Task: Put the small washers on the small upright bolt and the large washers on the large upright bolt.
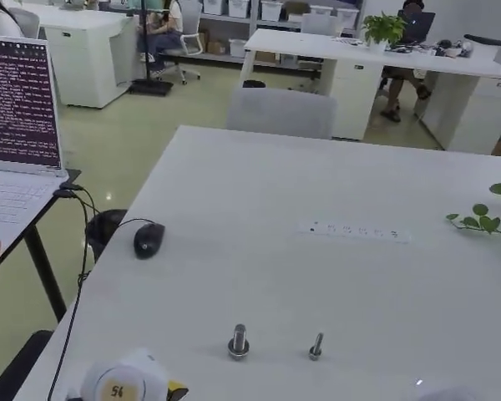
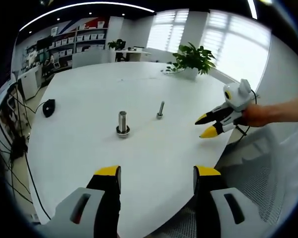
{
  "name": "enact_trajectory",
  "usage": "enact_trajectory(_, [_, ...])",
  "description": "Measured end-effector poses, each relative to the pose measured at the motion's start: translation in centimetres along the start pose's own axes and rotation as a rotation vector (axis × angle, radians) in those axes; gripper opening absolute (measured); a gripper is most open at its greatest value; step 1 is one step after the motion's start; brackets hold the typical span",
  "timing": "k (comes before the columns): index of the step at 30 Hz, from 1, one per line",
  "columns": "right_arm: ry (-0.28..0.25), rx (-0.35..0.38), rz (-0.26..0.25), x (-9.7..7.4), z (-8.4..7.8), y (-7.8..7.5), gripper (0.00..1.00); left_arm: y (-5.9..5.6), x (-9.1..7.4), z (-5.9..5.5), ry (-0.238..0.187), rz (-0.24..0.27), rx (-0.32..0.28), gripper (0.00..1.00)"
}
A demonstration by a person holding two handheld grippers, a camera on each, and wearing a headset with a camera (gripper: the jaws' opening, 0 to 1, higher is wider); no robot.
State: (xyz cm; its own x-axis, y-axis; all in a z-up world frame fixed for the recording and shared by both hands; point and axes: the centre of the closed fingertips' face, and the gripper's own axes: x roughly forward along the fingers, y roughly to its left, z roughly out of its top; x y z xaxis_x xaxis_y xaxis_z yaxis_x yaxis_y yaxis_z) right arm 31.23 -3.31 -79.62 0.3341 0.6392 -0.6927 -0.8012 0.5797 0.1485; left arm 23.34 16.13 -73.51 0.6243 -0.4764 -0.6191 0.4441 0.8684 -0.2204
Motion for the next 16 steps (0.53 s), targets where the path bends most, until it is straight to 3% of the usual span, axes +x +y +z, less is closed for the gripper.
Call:
enact_trajectory(3, [-0.024,0.003,-0.004,-0.6,0.3,0.0,0.5,0.0,0.0,-0.1,0.005,-0.001,0.006,0.59])
enact_trajectory(16, [-0.027,-0.021,0.023,-0.6,0.3,1.1,0.54,0.6,-0.8,-0.1,-0.005,0.019,0.009,0.6])
